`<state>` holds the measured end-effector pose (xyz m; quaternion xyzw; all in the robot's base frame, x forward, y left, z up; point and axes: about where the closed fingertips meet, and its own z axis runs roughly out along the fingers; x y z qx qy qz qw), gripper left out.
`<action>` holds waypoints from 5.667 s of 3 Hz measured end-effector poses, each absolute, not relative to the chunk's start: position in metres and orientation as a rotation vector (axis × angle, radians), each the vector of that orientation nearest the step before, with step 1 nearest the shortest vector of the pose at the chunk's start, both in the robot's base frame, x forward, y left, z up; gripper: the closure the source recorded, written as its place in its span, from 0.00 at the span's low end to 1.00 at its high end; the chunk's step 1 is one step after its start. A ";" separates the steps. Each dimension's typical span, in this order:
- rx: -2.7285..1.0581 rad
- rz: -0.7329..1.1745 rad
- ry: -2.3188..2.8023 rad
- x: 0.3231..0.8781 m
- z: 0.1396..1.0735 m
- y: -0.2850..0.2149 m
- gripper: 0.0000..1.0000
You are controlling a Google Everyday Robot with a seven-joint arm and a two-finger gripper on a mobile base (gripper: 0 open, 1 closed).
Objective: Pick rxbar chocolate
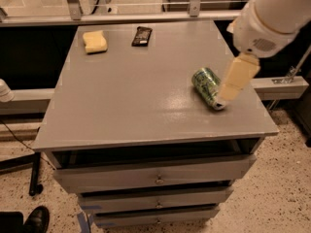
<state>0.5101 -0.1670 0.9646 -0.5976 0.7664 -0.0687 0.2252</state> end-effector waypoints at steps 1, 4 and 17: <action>-1.559 -0.176 1.996 0.577 0.975 -0.117 0.00; -1.392 -0.060 1.912 0.636 0.999 -0.055 0.00; -0.726 0.423 1.848 0.857 0.867 0.049 1.00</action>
Offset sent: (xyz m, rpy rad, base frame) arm 0.1920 0.1787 0.0595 0.4537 -0.2816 -0.0704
